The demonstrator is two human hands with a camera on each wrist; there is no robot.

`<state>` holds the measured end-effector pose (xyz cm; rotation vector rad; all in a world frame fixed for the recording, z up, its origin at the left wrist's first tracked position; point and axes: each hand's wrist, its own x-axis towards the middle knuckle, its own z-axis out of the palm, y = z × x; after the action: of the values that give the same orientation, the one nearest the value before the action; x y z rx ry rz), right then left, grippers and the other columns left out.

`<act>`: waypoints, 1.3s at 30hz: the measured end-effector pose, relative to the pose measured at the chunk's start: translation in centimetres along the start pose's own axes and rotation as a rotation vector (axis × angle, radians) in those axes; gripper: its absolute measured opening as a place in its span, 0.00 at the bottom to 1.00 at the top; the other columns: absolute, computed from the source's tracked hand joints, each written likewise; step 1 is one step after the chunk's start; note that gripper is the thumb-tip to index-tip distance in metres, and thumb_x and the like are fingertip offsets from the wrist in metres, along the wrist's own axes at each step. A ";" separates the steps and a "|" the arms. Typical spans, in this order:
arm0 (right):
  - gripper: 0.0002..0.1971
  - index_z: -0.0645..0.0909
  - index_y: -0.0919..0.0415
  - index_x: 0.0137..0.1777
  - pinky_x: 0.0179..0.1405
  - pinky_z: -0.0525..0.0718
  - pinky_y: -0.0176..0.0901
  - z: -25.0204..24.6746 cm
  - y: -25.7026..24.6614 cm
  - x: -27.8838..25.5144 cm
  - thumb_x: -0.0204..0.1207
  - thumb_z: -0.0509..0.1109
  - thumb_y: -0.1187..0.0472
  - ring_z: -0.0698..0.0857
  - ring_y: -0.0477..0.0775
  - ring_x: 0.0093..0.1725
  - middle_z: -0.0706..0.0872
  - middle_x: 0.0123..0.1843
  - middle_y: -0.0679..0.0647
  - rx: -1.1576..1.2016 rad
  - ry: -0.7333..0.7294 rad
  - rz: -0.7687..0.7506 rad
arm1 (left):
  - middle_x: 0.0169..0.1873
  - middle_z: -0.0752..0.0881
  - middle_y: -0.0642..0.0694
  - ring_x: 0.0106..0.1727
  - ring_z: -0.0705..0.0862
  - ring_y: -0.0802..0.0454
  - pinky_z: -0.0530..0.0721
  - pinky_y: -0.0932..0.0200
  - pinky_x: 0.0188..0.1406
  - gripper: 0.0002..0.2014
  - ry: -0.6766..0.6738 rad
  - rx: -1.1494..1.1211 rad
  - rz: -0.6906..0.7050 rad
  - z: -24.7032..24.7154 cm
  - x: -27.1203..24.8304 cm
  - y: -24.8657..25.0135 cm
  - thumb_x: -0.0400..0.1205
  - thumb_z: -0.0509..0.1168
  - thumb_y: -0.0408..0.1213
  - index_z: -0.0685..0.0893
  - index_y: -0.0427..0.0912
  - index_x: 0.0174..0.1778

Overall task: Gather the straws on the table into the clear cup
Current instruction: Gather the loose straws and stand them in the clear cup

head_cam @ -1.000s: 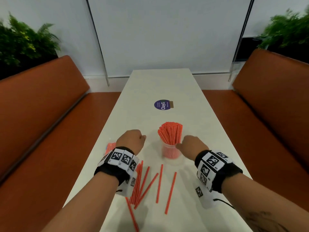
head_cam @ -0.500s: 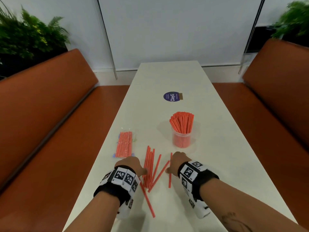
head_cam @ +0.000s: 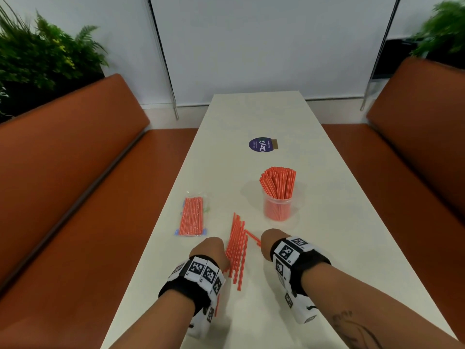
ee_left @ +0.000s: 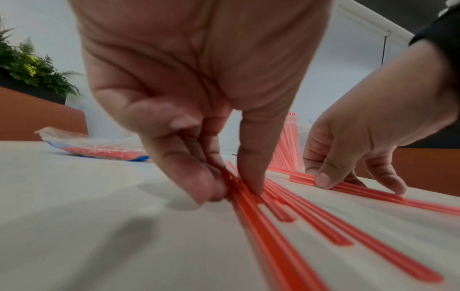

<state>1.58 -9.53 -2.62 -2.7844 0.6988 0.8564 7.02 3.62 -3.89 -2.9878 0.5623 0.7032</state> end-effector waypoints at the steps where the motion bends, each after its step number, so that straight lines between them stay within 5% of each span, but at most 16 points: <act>1: 0.12 0.77 0.66 0.36 0.51 0.78 0.42 -0.2 0.0 -0.3 0.81 0.59 0.68 0.76 0.53 0.32 0.72 0.31 0.54 -0.011 -0.001 -0.029 | 0.27 0.72 0.50 0.41 0.79 0.48 0.76 0.60 0.40 0.17 -0.001 -0.018 0.002 0.1 0.2 0.2 0.78 0.66 0.39 0.68 0.44 0.26; 3: 0.13 0.81 0.70 0.59 0.64 0.77 0.43 -0.7 -0.2 -0.9 0.83 0.56 0.68 0.84 0.59 0.49 0.80 0.41 0.58 -0.029 -0.025 -0.047 | 0.26 0.72 0.49 0.39 0.79 0.47 0.76 0.60 0.38 0.17 -0.003 -0.064 0.008 0.3 0.3 0.6 0.77 0.66 0.39 0.68 0.43 0.26; 4: 0.14 0.81 0.70 0.59 0.64 0.76 0.42 -0.9 -0.4 -1.3 0.84 0.55 0.68 0.83 0.59 0.46 0.78 0.40 0.59 -0.048 -0.033 -0.045 | 0.26 0.73 0.49 0.39 0.79 0.47 0.77 0.60 0.37 0.16 -0.005 -0.091 0.007 0.4 0.3 0.7 0.77 0.66 0.40 0.69 0.43 0.27; 6: 0.14 0.78 0.66 0.39 0.55 0.74 0.40 -1.1 -1.0 -1.3 0.84 0.55 0.67 0.72 0.52 0.31 0.69 0.31 0.55 -0.070 -0.011 -0.040 | 0.29 0.77 0.48 0.39 0.80 0.47 0.78 0.59 0.38 0.13 0.005 -0.149 0.009 0.3 0.4 0.9 0.78 0.64 0.45 0.76 0.41 0.32; 8: 0.14 0.78 0.65 0.40 0.56 0.73 0.40 -1.1 -1.3 -1.1 0.84 0.55 0.66 0.79 0.52 0.39 0.71 0.33 0.55 0.016 0.003 -0.014 | 0.30 0.78 0.47 0.38 0.80 0.47 0.79 0.58 0.39 0.16 0.016 -0.181 0.009 -0.1 0.6 1.1 0.79 0.63 0.49 0.79 0.39 0.36; 10: 0.14 0.79 0.67 0.63 0.67 0.74 0.42 -0.6 -1.4 -1.0 0.84 0.56 0.65 0.81 0.55 0.64 0.84 0.54 0.59 0.137 0.005 0.021 | 0.26 0.74 0.48 0.36 0.79 0.47 0.77 0.58 0.36 0.19 0.030 -0.186 0.012 -0.4 1.0 1.4 0.78 0.65 0.49 0.72 0.41 0.28; 12: 0.18 0.73 0.67 0.70 0.69 0.75 0.43 0.5 -1.8 0.0 0.83 0.60 0.62 0.78 0.57 0.70 0.79 0.70 0.60 0.277 0.057 0.059 | 0.24 0.72 0.49 0.36 0.79 0.47 0.75 0.59 0.34 0.20 0.034 -0.187 0.007 -0.4 1.2 1.7 0.77 0.67 0.45 0.68 0.42 0.24; 15: 0.22 0.71 0.68 0.69 0.68 0.79 0.43 1.2 -2.1 0.0 0.80 0.65 0.56 0.79 0.58 0.69 0.77 0.70 0.61 0.150 0.111 0.021 | 0.31 0.77 0.48 0.49 0.86 0.45 0.76 0.62 0.42 0.13 0.043 -0.163 0.078 -0.1 1.2 2.1 0.80 0.65 0.42 0.77 0.40 0.32; 18: 0.17 0.76 0.67 0.67 0.67 0.78 0.44 1.0 -2.4 0.0 0.81 0.63 0.60 0.79 0.58 0.70 0.79 0.70 0.61 0.188 0.104 -0.030 | 0.53 0.84 0.39 0.59 0.84 0.43 0.78 0.60 0.54 0.07 0.060 -0.158 0.148 0.3 1.0 2.3 0.82 0.60 0.34 0.82 0.35 0.45; 23: 0.15 0.73 0.65 0.34 0.68 0.77 0.44 0.1 -2.3 -0.7 0.83 0.57 0.65 0.80 0.59 0.70 0.85 0.51 0.60 0.252 0.043 -0.077 | 0.68 0.79 0.38 0.70 0.78 0.45 0.73 0.58 0.70 0.16 0.031 -0.131 0.177 0.7 0.4 2.7 0.85 0.55 0.33 0.77 0.32 0.66; 26: 0.15 0.73 0.64 0.33 0.64 0.78 0.45 0.1 -1.9 -0.9 0.84 0.57 0.66 0.82 0.58 0.61 0.85 0.50 0.59 0.218 0.040 -0.091 | 0.69 0.78 0.37 0.71 0.77 0.45 0.70 0.61 0.69 0.17 0.018 -0.144 0.175 0.8 0.3 2.9 0.87 0.52 0.33 0.76 0.31 0.68; 30: 0.13 0.80 0.68 0.61 0.64 0.78 0.45 0.9 -1.8 -0.8 0.83 0.55 0.68 0.82 0.59 0.65 0.84 0.62 0.61 0.171 0.065 -0.085 | 0.60 0.83 0.37 0.66 0.80 0.43 0.77 0.58 0.63 0.13 0.013 -0.167 0.107 0.8 0.3 2.8 0.84 0.56 0.35 0.82 0.33 0.57; 33: 0.16 0.76 0.67 0.67 0.67 0.78 0.46 1.2 -1.6 -1.0 0.81 0.58 0.69 0.79 0.60 0.69 0.79 0.69 0.61 0.114 0.083 -0.027 | 0.51 0.86 0.38 0.64 0.82 0.42 0.79 0.58 0.58 0.12 -0.011 -0.200 0.057 0.6 0.5 2.7 0.84 0.57 0.35 0.80 0.36 0.38; 36: 0.14 0.75 0.67 0.65 0.64 0.79 0.42 1.0 -1.1 -1.0 0.80 0.60 0.69 0.80 0.57 0.67 0.79 0.67 0.60 0.125 0.070 0.016 | 0.50 0.85 0.39 0.64 0.83 0.42 0.80 0.56 0.60 0.12 0.003 -0.284 0.006 0.4 0.6 2.6 0.83 0.57 0.33 0.75 0.38 0.33; 38: 0.07 0.77 0.67 0.50 0.50 0.79 0.39 0.3 -0.7 -1.6 0.83 0.56 0.69 0.82 0.55 0.50 0.81 0.51 0.56 0.246 0.122 -0.002 | 0.55 0.85 0.38 0.63 0.83 0.41 0.80 0.56 0.59 0.18 0.029 -0.306 0.000 0.5 0.7 2.5 0.83 0.58 0.33 0.64 0.42 0.26; 39: 0.13 0.73 0.65 0.37 0.42 0.75 0.37 -0.1 -0.4 -2.3 0.84 0.54 0.68 0.77 0.52 0.38 0.76 0.39 0.54 0.265 0.106 -0.050 | 0.53 0.86 0.38 0.63 0.83 0.41 0.80 0.56 0.58 0.20 0.044 -0.317 -0.002 0.5 0.7 2.4 0.83 0.58 0.32 0.62 0.44 0.25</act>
<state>0.12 -8.29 -1.27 -2.6106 0.6982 0.5647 6.55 1.17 -4.50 -3.3014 0.4907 0.7971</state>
